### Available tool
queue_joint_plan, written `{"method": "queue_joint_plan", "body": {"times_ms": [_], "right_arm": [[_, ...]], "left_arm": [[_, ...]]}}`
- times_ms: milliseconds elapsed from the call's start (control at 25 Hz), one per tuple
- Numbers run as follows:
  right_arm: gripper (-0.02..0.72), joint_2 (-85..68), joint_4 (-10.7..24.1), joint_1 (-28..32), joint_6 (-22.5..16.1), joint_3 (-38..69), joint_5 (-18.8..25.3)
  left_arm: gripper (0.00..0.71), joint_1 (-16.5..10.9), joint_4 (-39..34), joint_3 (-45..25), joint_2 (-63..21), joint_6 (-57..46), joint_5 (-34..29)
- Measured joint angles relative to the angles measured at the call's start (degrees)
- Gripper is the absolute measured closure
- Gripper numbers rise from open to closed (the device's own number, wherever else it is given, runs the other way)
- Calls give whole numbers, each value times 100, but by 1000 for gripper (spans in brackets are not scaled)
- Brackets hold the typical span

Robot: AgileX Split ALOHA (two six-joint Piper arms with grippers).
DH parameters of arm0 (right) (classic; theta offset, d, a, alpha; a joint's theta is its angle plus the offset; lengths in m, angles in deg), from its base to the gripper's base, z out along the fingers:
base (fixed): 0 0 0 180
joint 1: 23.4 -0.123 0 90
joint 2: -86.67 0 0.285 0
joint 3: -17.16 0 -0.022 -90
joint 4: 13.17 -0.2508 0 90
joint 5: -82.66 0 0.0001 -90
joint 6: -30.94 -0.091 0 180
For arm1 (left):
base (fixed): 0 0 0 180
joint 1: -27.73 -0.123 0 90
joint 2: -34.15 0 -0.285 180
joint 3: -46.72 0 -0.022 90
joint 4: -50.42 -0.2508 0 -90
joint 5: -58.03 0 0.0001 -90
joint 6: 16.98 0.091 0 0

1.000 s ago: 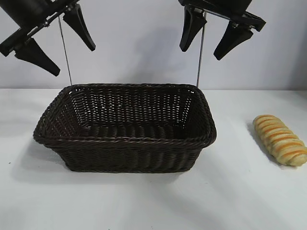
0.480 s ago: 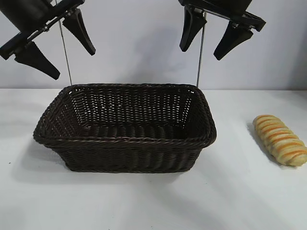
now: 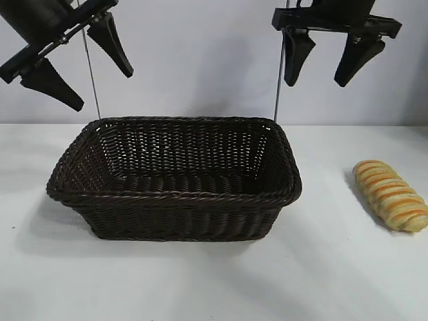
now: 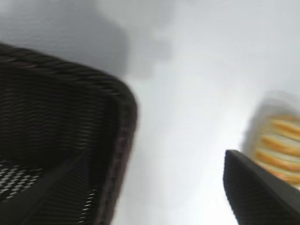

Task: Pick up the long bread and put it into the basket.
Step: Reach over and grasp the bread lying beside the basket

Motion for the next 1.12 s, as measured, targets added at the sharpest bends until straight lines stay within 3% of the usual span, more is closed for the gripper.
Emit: {"method": "queue_joint_plan", "body": {"times_ms": [280,560,1120], "right_arm": [[134,0,72,512,0,0,0],[134,0,61,525,0,71,0],[134,0,78,525,0,1454,-142]], "left_arm": [[124,0,0,0,0,4,0],[124,0,0,0,0,6,0],[124,0,0,0,0,6,0]]}}
